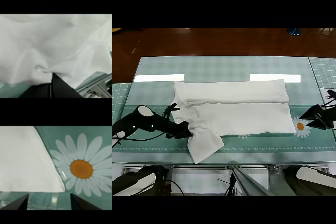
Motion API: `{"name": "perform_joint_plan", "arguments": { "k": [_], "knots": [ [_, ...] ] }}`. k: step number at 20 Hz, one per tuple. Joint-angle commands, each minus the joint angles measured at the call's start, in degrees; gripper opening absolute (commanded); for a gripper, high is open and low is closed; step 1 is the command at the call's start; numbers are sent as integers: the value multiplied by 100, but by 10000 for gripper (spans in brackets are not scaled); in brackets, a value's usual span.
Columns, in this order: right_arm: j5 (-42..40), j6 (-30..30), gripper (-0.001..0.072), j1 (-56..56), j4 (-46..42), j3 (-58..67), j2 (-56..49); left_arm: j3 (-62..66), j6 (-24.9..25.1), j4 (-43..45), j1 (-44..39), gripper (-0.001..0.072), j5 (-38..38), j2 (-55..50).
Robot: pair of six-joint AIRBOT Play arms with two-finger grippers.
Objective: Fold the shirts.
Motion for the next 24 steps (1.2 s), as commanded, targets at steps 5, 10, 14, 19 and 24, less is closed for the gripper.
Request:
{"name": "perform_joint_plan", "arguments": {
  "k": [5, 10, 14, 19, 24],
  "knots": [
    [-831, -149, 532, -26, 680, -1244, 4, 63, 20, -111, -2, 28, -181, 149],
    [-1228, -131, 181, 835, 726, -1451, 4, 417, 66, -111, 0, 28, -219, 151],
    [-597, -428, 36, 1145, 1182, -629, 157, 1362, 286, -109, 0, 28, -518, 260],
    [-1432, -22, 34, 1150, 1862, 837, 621, 3067, 271, -109, 461, 28, -404, 387],
    [-3252, 37, 34, 2002, 2061, 1073, 332, 3344, 116, -348, 684, 28, 402, -4]
  ]
}}
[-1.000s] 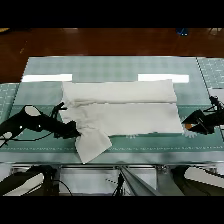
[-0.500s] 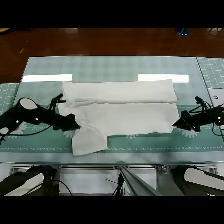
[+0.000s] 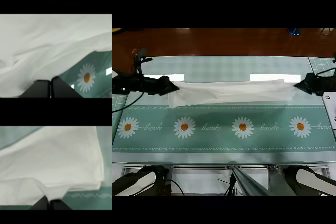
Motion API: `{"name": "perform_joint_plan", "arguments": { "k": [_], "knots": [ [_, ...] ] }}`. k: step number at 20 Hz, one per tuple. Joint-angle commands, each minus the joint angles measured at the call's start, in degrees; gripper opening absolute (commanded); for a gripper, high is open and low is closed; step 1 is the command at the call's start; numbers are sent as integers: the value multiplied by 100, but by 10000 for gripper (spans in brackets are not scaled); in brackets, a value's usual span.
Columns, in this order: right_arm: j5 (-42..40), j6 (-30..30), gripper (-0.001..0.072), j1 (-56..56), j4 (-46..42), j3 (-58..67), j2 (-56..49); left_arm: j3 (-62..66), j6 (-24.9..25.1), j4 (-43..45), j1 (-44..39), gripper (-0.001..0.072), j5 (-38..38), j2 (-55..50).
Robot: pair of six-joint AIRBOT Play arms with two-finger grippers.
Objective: Fold the shirts.
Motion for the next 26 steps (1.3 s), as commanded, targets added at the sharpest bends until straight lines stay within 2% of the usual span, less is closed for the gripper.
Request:
{"name": "perform_joint_plan", "arguments": {
  "k": [1, 5, 9, 14, 15, 16, 17, 18, 19, 22, 23, 24, 25, 26],
  "knots": [
    [-1578, 127, 34, 629, 179, 195, -260, 243, 52, -457, 92, 28, 555, -439],
    [-2627, 164, 34, 1025, 173, 192, -826, 717, 149, -872, 98, 28, 466, -1613],
    [-2859, 157, 35, 1084, 153, 192, -1252, 1427, 155, -874, 120, 29, 186, -2643],
    [-2935, 138, 36, 1147, 68, 192, -1604, 1777, 138, -863, 116, 37, 168, -3276],
    [-2896, 138, 37, 1147, -4, 192, -1622, 1775, 138, -831, 120, 119, 168, -3316],
    [-2861, 138, 38, 1147, -219, 192, -1626, 1775, 140, -778, 122, 292, 173, -3327],
    [-2789, 140, 68, 1147, -413, 192, -1626, 1775, 138, -754, 149, 450, 162, -3320],
    [-2704, 140, 166, 1147, -627, 192, -1626, 1777, 140, -754, 192, 501, 72, -3316],
    [-2612, 138, 267, 1145, -780, 192, -1626, 1777, 140, -756, 254, 501, -55, -3314],
    [-2428, 140, 455, 1141, -1368, 195, -1523, 1777, 142, -756, 533, 500, -640, -3276],
    [-2415, 146, 496, 1141, -1733, 195, -1408, 1777, 162, -758, 649, 500, -861, -3248],
    [-2409, 212, 496, 1141, -2280, 195, -1235, 1777, 162, -758, 758, 500, -1038, -3211],
    [-2398, 415, 496, 1141, -2894, 195, -1073, 1777, 162, -761, 868, 500, -1178, -3163],
    [-2376, 872, 496, 1132, -3639, 195, -925, 1777, 162, -761, 946, 500, -1268, -3123]
  ]
}}
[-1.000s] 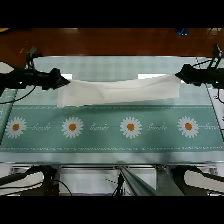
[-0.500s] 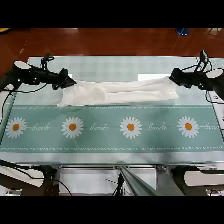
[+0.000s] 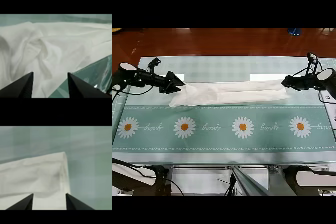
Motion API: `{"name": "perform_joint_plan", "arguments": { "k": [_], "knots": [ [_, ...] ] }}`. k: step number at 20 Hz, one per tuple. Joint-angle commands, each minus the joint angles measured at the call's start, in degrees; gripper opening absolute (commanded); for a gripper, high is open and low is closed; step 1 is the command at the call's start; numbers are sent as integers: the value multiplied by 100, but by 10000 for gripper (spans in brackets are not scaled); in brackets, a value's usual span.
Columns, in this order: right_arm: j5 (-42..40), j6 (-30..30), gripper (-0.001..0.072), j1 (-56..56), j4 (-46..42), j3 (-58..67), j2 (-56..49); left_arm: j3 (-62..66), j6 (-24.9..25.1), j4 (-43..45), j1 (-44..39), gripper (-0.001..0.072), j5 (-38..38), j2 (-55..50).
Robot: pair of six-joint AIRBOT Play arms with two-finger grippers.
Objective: Fold the shirts.
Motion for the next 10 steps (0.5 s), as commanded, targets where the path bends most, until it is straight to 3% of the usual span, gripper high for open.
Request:
{"name": "perform_joint_plan", "arguments": {
  "k": [1, 3, 5, 6, 7, 10],
  "knots": [
    [190, 1134, 497, -72, -2175, 7, 391, 7, 11, -4, 304, 500, -570, 116],
    [612, 1676, 499, -474, -1825, 4, 308, 7, 15, -9, 315, 500, -673, 146],
    [994, 1147, 503, -1008, -149, 4, 35, 7, 144, -90, 267, 500, -754, 149],
    [1137, 765, 576, -1235, 796, 4, -138, 7, 144, -107, 240, 499, -758, 149],
    [1241, 472, 604, -1390, 1572, 4, -308, 7, 168, -114, 219, 499, -756, 149],
    [1298, 149, 604, -1397, 2424, 4, -667, 7, 291, -131, 138, 499, -756, 149]
  ]
}}
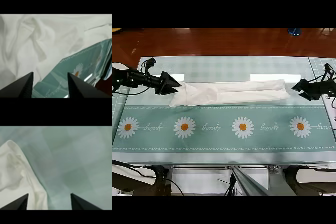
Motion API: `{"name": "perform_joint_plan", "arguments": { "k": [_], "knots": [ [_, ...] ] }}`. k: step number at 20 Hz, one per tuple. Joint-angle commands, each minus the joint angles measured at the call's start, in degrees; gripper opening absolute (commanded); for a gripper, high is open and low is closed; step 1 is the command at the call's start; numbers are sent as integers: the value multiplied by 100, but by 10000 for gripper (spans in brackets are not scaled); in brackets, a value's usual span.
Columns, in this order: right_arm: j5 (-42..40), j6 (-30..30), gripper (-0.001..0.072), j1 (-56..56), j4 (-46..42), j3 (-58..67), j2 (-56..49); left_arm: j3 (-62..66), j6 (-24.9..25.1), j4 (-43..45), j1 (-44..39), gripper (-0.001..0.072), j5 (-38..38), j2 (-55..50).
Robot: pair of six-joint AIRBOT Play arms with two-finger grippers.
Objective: Fold the shirts.
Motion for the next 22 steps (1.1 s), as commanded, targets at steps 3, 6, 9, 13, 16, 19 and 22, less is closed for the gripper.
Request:
{"name": "perform_joint_plan", "arguments": {
  "k": [3, 6, 9, 13, 16, 19, 22],
  "knots": [
    [-31, -382, 604, 177, 1375, 0, -570, 4, 258, -245, -87, 499, -63, 7],
    [-654, -376, 593, 710, 1676, 0, -761, 4, 422, -684, -87, 499, -59, 4],
    [-1421, -380, 353, 1180, 1668, 2, -815, 4, 422, -798, -87, 498, -20, 4],
    [-1790, -466, 35, 1351, 1668, 13, -581, 4, 420, -798, -87, 416, -17, 2],
    [-1425, -883, 35, 1351, 1585, 13, -66, 4, 417, -800, -177, 72, -87, 7],
    [-791, -1012, 34, 1381, 1344, 13, 684, 4, 396, -800, -575, 27, -101, 7],
    [-393, -822, 34, 1620, 713, 13, 1510, 2, 330, -796, -1263, 27, 133, 44]
  ]
}}
